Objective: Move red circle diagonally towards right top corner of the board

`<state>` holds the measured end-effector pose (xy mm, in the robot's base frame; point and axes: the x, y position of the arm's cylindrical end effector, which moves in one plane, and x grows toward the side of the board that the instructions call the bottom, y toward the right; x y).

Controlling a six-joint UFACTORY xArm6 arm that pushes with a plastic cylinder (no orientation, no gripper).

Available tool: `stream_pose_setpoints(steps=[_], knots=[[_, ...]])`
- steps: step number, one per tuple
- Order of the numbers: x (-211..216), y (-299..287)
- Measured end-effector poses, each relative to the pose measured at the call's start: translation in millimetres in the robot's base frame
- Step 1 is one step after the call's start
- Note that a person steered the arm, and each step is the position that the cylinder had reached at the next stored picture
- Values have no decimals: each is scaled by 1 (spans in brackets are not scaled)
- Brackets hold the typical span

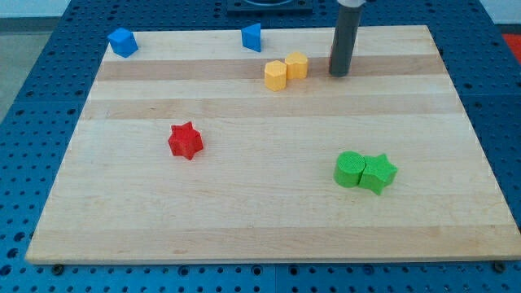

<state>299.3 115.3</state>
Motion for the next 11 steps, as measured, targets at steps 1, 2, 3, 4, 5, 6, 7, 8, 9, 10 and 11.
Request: stream_pose_setpoints(steps=[1, 2, 3, 4, 5, 6, 7, 8, 9, 10, 11], knots=[[-15, -7], [-30, -21], [-45, -41], [-53, -30], [-53, 4], [-53, 32], [-55, 19], [-30, 0], [-8, 49], [-11, 88], [-28, 80]])
